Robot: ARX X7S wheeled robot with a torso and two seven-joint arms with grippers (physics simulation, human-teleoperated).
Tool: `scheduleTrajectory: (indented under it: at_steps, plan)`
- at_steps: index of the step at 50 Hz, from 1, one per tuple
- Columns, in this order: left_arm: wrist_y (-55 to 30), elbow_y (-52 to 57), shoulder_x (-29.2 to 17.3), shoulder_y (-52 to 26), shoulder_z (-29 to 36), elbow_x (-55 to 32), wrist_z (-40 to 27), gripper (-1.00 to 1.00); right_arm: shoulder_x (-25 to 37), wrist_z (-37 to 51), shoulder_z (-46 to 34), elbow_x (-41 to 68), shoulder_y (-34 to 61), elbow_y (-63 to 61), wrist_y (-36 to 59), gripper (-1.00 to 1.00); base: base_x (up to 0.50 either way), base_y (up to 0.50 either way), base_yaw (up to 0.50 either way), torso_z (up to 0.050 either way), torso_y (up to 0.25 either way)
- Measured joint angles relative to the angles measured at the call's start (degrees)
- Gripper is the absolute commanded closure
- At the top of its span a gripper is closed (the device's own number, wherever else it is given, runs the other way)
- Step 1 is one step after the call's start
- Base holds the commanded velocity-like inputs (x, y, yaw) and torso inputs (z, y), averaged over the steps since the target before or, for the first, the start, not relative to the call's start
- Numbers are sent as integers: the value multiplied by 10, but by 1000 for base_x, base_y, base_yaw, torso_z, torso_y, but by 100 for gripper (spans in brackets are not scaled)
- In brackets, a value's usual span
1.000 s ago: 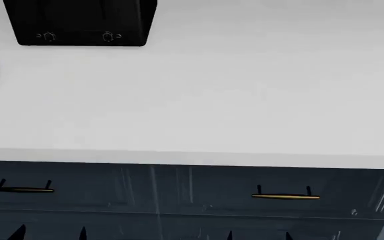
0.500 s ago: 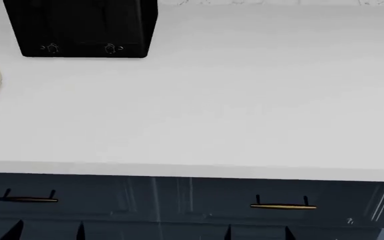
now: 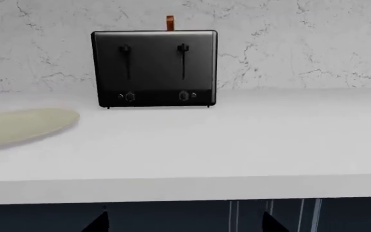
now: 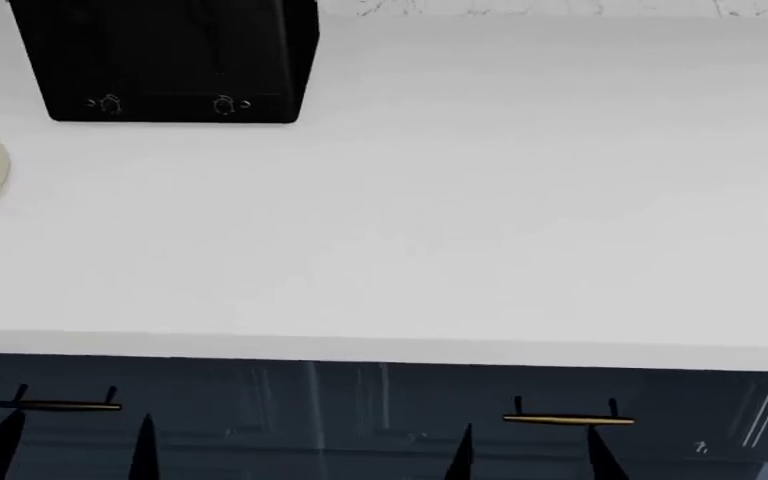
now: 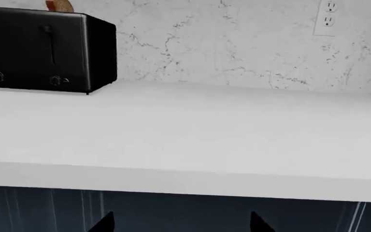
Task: Place the toasted item on a plate.
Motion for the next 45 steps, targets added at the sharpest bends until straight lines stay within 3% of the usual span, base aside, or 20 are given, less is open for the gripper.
scheduleTrajectory:
  at_steps: [10, 27, 37, 45]
  plan:
    - [-123, 159, -23, -22, -14, -33, -11, -100, 16, 10, -7, -4, 30, -129, 121, -100, 128, 500, 0, 50, 8]
    - [-270, 276, -55, -106, -36, -67, -26, -100, 21, 13, -22, 6, 102, -252, 262, -100, 117, 430, 0, 50, 7]
    - [-368, 261, -67, -221, -55, -100, -25, -100, 23, 11, -22, 14, 199, -258, 352, -100, 0, 0, 0, 50, 7]
    - [-412, 135, -74, -370, -57, -110, -14, -100, 23, -5, -21, 26, 345, -185, 432, -100, 0, 0, 0, 50, 8]
